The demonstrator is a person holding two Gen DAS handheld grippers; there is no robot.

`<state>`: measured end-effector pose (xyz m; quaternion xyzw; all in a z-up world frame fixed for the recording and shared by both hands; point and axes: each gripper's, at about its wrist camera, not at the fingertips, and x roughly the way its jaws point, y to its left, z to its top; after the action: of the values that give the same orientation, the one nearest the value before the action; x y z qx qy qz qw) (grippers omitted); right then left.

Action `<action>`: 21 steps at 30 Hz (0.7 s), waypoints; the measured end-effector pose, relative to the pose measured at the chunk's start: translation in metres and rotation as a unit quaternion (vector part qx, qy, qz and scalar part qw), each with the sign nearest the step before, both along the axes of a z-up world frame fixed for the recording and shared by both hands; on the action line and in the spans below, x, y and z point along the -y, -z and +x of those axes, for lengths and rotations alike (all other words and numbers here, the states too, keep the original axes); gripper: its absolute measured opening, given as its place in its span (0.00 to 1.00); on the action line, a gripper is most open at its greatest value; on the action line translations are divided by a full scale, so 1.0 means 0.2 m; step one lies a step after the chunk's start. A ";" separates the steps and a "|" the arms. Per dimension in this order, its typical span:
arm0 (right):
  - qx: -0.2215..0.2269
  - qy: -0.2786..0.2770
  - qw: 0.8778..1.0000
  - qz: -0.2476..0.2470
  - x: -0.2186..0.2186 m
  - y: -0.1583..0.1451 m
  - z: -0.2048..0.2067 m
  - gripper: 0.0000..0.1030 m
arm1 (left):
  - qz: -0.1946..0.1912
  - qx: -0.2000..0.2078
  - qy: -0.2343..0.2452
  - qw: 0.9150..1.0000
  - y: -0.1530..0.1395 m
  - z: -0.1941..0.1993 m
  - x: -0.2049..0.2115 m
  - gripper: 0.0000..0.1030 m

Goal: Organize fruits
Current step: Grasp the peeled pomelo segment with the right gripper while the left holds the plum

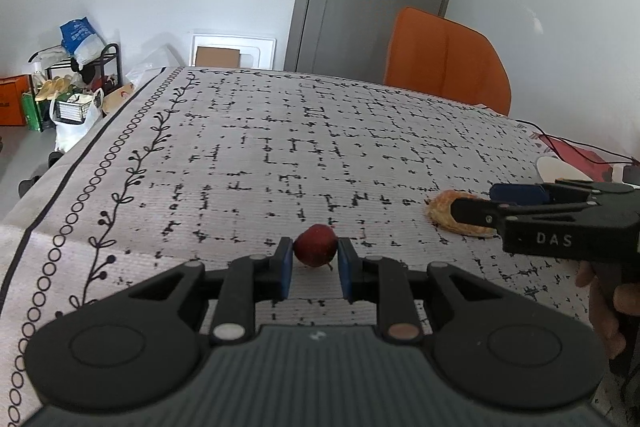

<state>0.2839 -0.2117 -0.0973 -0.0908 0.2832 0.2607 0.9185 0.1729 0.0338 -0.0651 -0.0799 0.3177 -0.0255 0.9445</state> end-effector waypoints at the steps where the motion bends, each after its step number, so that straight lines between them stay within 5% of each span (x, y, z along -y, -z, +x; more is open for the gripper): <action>1: -0.001 -0.002 1.000 -0.003 0.00 0.00 0.01 0.59 | -0.001 0.000 -0.001 1.000 0.00 0.00 -0.01 0.22; 21: -0.021 -0.018 1.000 -0.001 -0.03 0.02 -0.14 0.55 | -0.006 0.008 -0.011 1.000 -0.02 -0.05 -0.06 0.22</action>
<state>0.2555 -0.2066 -0.1020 -0.0916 0.3013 0.2786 0.9073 0.1632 0.0450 -0.0619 -0.0890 0.3094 -0.0180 0.9466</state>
